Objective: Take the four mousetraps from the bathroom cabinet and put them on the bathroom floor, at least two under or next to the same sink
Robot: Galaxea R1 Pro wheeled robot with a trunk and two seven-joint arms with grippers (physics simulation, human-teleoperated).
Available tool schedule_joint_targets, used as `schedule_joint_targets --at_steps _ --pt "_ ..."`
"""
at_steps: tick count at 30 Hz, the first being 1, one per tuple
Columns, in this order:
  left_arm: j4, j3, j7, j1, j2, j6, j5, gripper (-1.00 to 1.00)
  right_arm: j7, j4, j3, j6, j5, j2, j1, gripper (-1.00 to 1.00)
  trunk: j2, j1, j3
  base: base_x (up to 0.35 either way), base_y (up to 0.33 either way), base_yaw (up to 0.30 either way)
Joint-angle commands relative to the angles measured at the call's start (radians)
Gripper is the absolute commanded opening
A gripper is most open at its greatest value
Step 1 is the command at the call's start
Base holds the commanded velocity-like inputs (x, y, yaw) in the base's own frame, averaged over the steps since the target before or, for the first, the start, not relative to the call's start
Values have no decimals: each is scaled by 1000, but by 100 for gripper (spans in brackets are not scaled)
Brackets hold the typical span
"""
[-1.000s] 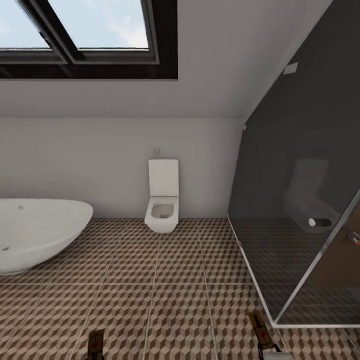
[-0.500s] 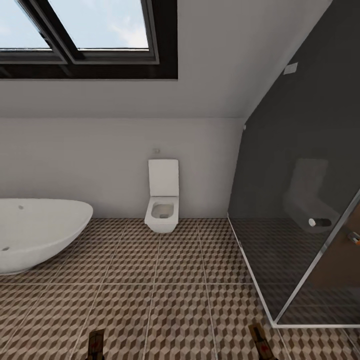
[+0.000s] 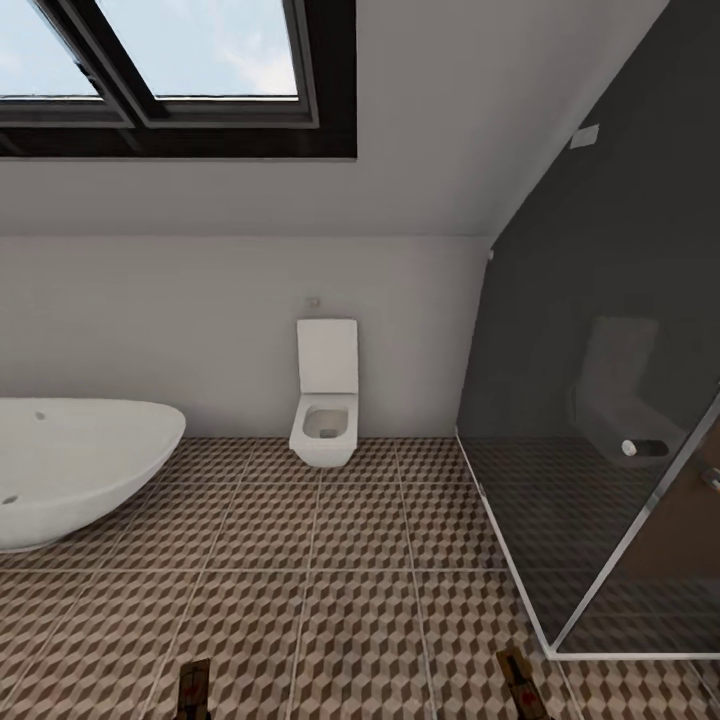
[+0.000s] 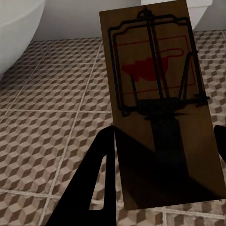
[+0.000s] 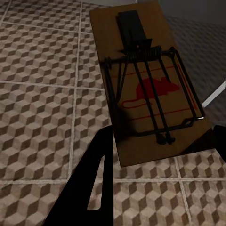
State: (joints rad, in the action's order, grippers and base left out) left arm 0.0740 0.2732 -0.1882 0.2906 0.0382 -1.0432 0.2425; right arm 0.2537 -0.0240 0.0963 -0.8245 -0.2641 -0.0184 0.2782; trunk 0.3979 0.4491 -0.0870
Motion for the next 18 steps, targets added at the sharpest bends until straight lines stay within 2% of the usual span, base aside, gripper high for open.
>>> schedule_joint_targets --at_steps 1,13,18 --pt "3 9 -10 2 -1 -4 1 -100 1 1 8 -3 -9 0 1 -100 2 1 -2 164 83 0" --pt "3 8 -10 2 -3 -4 1 -100 1 1 8 -3 -9 0 1 -100 2 1 -2 182 93 0" --pt "4 9 -10 2 -3 -4 1 -100 1 1 8 -3 -9 0 1 -100 2 1 -2 82 22 0"
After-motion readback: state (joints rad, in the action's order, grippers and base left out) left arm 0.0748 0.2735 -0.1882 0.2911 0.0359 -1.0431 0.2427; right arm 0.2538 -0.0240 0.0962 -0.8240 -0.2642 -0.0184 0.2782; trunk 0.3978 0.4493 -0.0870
